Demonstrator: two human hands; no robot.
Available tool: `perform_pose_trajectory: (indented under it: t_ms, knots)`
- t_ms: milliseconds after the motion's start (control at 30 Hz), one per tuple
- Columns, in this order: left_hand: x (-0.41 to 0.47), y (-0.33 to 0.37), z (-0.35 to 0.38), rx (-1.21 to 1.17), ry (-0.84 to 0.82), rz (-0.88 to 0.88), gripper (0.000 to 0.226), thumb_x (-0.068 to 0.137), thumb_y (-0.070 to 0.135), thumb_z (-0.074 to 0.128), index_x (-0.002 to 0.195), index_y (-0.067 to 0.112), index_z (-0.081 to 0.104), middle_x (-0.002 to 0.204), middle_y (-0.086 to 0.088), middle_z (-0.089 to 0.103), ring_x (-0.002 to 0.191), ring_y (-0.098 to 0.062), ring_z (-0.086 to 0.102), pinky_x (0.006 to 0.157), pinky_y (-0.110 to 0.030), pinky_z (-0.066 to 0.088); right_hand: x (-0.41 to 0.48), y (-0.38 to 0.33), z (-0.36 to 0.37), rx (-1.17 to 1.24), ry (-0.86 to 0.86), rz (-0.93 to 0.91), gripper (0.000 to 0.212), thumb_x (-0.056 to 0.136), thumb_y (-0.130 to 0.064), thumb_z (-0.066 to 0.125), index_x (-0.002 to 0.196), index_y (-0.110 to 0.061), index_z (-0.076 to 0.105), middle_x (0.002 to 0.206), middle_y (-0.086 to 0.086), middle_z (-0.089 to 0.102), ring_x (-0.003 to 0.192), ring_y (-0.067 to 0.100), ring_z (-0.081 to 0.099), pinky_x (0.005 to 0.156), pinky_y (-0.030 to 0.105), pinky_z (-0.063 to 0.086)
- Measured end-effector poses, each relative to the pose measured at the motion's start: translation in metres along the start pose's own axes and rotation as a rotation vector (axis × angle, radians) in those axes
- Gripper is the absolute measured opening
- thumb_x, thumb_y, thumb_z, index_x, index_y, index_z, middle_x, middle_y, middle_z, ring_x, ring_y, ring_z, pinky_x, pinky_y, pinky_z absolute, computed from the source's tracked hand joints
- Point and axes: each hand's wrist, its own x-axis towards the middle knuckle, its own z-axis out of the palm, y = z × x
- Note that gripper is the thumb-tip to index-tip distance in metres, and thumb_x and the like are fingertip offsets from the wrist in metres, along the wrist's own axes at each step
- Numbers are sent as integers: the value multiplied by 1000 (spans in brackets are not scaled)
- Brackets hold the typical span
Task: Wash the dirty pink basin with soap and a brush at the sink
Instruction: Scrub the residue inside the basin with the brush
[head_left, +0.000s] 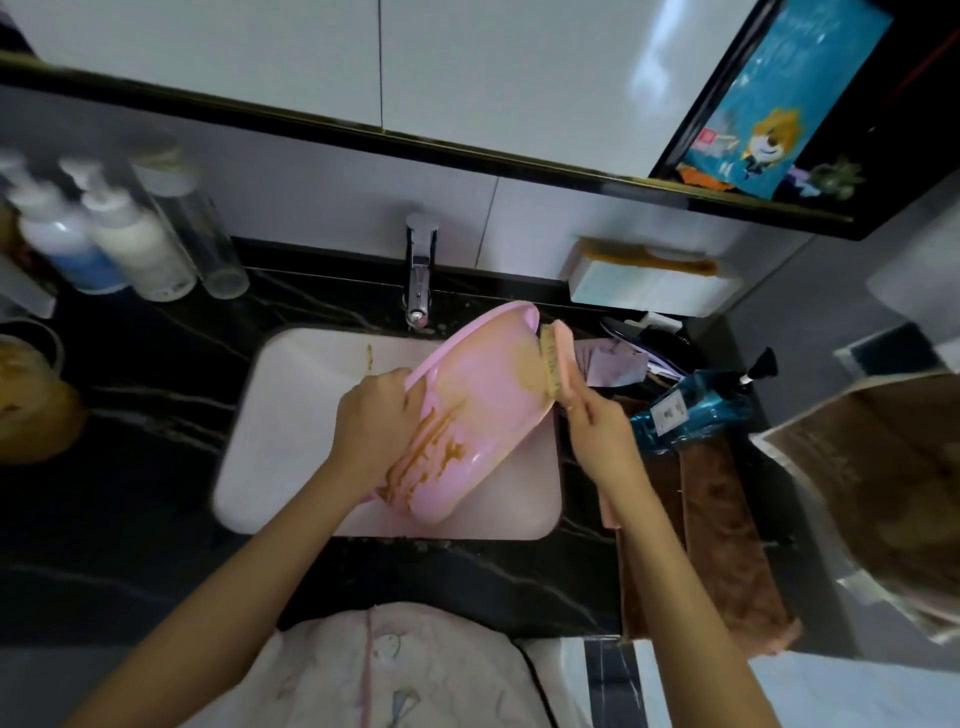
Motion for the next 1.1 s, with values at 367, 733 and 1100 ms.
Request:
perform_pose_trajectory:
  t_ms: [367,733,1100]
  knots:
    - [5,-7,1,2,-2,-19,39,98,25,41,62,10,45,51,1,40,50,-21,42,46,-24,28,-10,-7,20,-122,-20,-227,49,100,-32,38,148,-30,28,68,7,63,58,24,61,53,40,50]
    - [14,-12,0,-4,-23,-4,41,98,24,42,58,11,42,53,-3,42,53,-26,45,53,-30,33,-28,-5,31,-314,-16,-472,53,100,-45,27,149,-33,13,62,3,55,50,21,54,45,34,44]
    - [22,-24,-8,-39,-17,-41,48,98,28,41,53,15,33,51,-2,38,50,-19,36,48,-29,25,-43,4,46,-415,29,-692,52,96,-38,34,146,-27,30,45,1,49,34,18,47,33,26,31]
